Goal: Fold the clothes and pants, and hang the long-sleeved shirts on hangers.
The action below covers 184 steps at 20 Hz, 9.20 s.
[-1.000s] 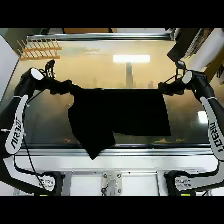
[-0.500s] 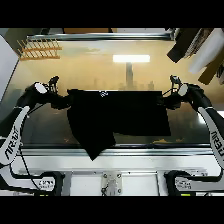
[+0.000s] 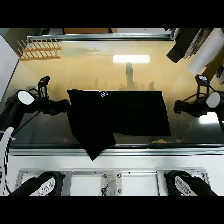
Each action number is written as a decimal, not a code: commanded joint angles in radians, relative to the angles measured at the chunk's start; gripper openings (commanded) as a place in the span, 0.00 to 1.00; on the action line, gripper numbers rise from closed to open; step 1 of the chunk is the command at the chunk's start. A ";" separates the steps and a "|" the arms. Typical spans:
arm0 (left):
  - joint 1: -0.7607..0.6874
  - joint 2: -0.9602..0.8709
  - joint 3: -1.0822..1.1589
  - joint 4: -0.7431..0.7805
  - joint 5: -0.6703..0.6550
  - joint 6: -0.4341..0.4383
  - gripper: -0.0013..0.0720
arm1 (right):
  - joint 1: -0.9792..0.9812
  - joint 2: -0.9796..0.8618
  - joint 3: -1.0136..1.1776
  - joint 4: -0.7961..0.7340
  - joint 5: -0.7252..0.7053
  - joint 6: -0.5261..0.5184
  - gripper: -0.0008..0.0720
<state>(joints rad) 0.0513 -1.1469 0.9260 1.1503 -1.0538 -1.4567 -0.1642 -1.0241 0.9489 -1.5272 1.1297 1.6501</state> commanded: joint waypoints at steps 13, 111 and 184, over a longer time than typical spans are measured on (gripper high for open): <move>-0.103 0.225 -0.237 -0.001 0.046 -0.077 0.63 | -0.244 0.146 -0.600 0.455 -0.262 0.112 0.85; -0.360 -0.569 0.611 -0.002 -0.139 -0.075 0.03 | -0.358 -0.631 0.217 0.580 0.072 -0.441 0.92; -0.044 -0.488 0.883 -0.094 -0.133 -0.047 0.03 | 0.514 -0.650 0.593 0.560 -0.087 -0.169 0.85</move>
<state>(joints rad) 0.0460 -1.7042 1.9163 1.0554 -1.2404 -1.5269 0.4725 -1.7756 1.7012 -0.8593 0.9668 1.5024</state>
